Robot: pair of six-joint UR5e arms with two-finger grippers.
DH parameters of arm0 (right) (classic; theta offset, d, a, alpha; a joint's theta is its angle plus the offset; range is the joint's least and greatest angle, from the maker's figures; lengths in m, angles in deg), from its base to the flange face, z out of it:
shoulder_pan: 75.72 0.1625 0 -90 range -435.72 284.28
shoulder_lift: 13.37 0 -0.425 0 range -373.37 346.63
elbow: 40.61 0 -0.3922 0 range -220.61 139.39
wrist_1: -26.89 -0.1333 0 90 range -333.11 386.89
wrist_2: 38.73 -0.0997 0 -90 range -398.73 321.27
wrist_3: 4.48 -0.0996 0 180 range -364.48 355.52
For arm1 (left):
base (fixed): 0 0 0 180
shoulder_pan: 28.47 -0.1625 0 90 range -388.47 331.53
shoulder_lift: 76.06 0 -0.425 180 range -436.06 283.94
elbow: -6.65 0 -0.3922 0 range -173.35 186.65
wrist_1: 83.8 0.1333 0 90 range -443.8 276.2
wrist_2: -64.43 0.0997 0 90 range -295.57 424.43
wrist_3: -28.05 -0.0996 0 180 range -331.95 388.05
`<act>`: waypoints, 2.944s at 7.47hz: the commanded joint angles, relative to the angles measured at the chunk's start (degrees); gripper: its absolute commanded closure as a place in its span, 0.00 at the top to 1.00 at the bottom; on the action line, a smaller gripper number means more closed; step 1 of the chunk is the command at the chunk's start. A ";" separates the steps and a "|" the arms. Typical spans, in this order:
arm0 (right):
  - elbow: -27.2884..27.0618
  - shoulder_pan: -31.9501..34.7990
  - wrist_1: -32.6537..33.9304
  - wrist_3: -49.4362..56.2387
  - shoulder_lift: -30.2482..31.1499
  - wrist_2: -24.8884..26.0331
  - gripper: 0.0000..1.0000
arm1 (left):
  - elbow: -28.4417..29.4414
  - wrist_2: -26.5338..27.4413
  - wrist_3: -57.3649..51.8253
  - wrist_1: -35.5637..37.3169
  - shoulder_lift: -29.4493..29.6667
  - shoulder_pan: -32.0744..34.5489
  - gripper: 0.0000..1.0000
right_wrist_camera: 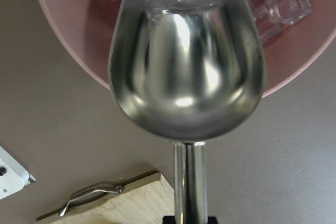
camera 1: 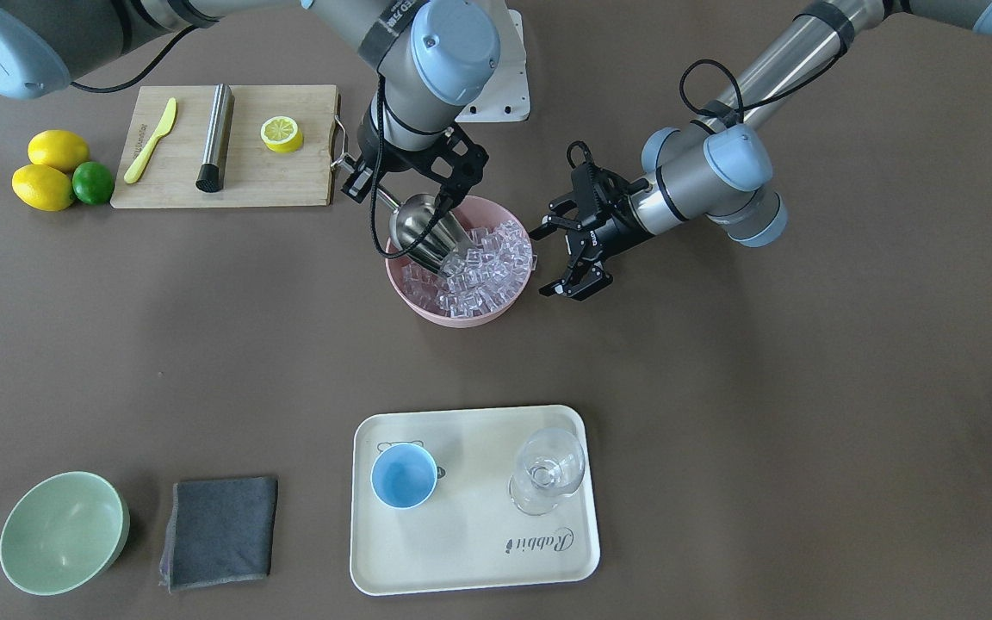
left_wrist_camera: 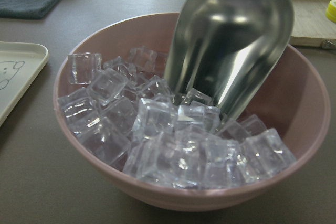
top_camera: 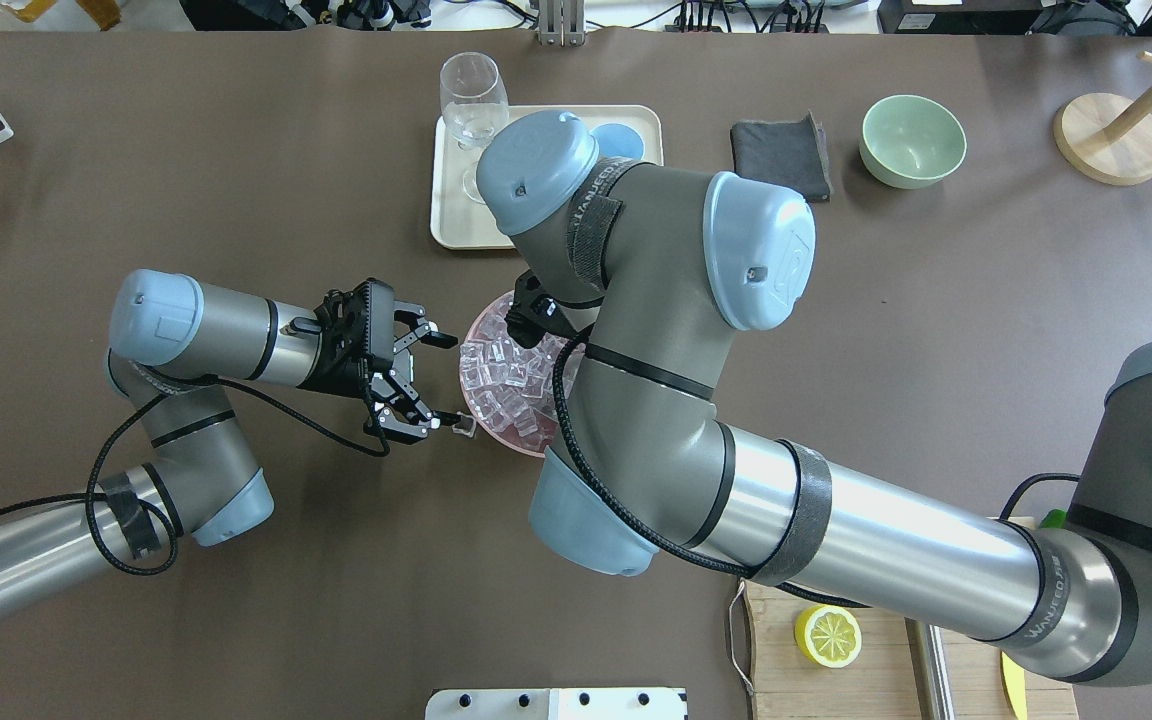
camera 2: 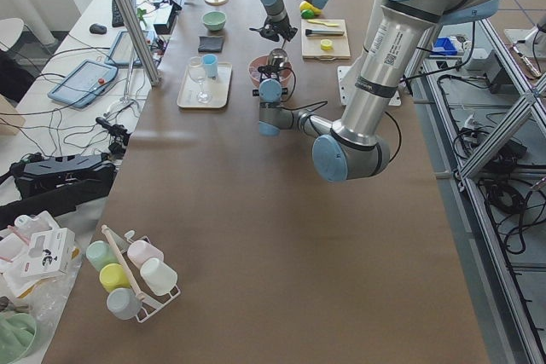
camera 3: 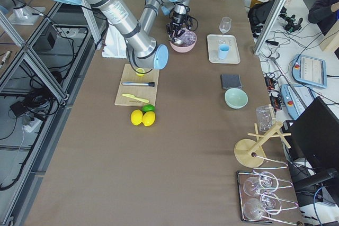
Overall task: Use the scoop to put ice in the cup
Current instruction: 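Push the scoop through the ice to fill it with the right gripper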
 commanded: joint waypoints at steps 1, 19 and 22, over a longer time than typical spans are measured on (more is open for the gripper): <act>-2.02 -0.31 -4.46 -0.25 1.89 0.10 0.00 | 0.01 0.02 0.00 0.07 0.07 0.02 0.98; -12.23 -0.48 -41.97 0.02 21.57 1.33 0.00 | -0.17 -1.82 0.00 -0.10 0.07 0.90 0.98; -14.86 -0.48 -43.94 0.19 23.26 1.24 0.00 | -0.52 -1.82 -0.09 -0.11 -0.02 1.08 0.98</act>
